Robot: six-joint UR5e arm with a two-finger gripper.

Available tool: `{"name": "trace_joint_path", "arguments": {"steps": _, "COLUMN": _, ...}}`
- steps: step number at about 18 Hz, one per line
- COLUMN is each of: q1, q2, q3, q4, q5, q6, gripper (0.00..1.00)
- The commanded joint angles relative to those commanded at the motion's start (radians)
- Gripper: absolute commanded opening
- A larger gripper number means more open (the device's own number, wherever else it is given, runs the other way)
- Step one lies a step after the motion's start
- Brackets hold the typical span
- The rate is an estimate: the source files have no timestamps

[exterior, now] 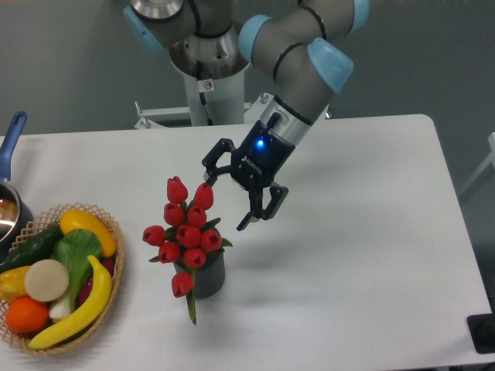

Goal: Pick up the flowers from the vase
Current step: 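Lower the gripper around the tulip stems just above the vase rim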

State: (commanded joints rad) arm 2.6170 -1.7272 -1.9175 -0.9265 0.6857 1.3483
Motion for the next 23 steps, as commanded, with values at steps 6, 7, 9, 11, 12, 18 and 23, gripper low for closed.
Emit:
{"name": "trace_joint_path", "arguments": {"steps": 6, "q1": -0.028, "q2": -0.034, "q3": 0.015, "q4": 0.002, "q5": 0.005, "q6": 0.014, "gripper": 1.0}}
{"name": "trace_joint_path", "arguments": {"steps": 7, "q1": -0.031, "q2": -0.035, "q3": 0.015, "q4": 0.005, "q5": 0.005, "q6": 0.014, "gripper": 1.0}}
{"name": "trace_joint_path", "arguments": {"steps": 9, "q1": -0.041, "q2": -0.038, "q3": 0.015, "q4": 0.017, "q5": 0.006, "q6": 0.014, "gripper": 1.0}}
{"name": "trace_joint_path", "arguments": {"steps": 11, "q1": -0.044, "q2": -0.051, "q3": 0.021, "q4": 0.02, "q5": 0.005, "q6": 0.014, "gripper": 1.0}}
{"name": "trace_joint_path", "arguments": {"steps": 12, "q1": -0.051, "q2": -0.058, "q3": 0.028, "q4": 0.025, "q5": 0.005, "q6": 0.014, "gripper": 1.0}}
{"name": "trace_joint_path", "arguments": {"steps": 18, "q1": -0.055, "q2": -0.069, "q3": 0.041, "q4": 0.037, "q5": 0.008, "q6": 0.009, "gripper": 1.0}}
{"name": "trace_joint_path", "arguments": {"steps": 23, "q1": -0.064, "q2": -0.083, "q3": 0.046, "q4": 0.037, "q5": 0.011, "q6": 0.006, "gripper": 1.0}}
